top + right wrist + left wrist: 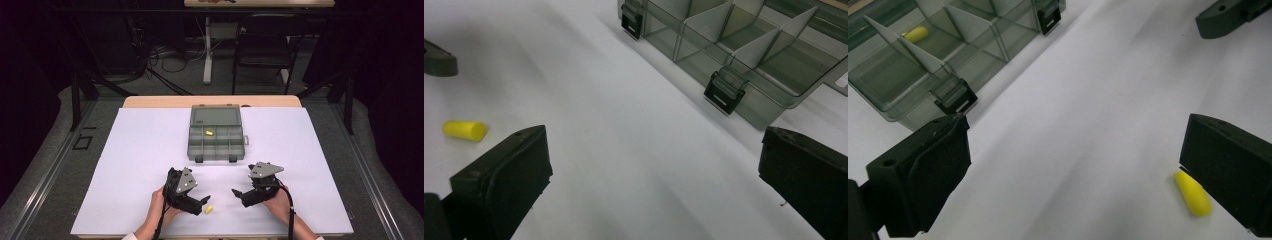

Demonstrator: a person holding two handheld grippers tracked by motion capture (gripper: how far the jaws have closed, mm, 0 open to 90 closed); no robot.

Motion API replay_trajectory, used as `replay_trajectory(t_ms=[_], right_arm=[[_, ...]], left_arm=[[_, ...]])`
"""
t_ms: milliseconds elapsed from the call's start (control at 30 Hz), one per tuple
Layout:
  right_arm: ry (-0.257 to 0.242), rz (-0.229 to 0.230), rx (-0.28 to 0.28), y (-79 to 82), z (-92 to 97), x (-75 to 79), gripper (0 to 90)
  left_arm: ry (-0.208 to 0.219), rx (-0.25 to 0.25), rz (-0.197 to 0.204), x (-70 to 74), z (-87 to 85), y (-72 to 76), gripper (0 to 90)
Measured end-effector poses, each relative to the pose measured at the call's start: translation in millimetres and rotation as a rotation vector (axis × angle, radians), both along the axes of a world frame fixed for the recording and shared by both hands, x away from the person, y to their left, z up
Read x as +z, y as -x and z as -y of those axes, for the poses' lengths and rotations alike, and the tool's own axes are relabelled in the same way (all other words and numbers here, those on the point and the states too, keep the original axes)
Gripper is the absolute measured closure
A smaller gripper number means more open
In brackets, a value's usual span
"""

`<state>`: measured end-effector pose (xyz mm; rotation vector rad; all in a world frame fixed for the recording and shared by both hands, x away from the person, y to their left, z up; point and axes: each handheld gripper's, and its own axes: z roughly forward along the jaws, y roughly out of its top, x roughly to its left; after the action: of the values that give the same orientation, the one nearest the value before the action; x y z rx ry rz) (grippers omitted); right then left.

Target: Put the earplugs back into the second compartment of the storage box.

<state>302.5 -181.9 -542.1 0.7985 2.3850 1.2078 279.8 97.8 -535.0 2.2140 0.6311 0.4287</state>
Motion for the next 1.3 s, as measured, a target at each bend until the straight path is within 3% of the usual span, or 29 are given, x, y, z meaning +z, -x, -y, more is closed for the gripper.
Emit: replay_trajectory(t_ms=[333,467,767,933,1300], right_arm=[[0.006,0.002,0.001,0.7,-0.9,0.9,0.0],[0.006,-0.001,0.004,0.5,-1.2,-0.2,0.0],[0.009,-0.001,0.003,0.5,-1.4,-0.8,0.0],[0.006,0.0,0.001,0.2,-1.3,-0.1,0.0],[0.011,-0.001,0.005,1.4,-2.9,-0.8,0.0]], left_arm=[[-0.015,-0.023,-0.026,-6.3,1.9,13.4,0.0],[0.0,-0.034,-0.053,-7.5,2.1,16.4,6.4],[-0.015,-0.112,-0.057,-10.3,8.3,27.5,32.8],[-0.013,-0.152,-0.09,-15.4,12.5,31.1,46.8],[-0.012,-0.178,-0.13,-21.8,15.5,31.0,71.9]])
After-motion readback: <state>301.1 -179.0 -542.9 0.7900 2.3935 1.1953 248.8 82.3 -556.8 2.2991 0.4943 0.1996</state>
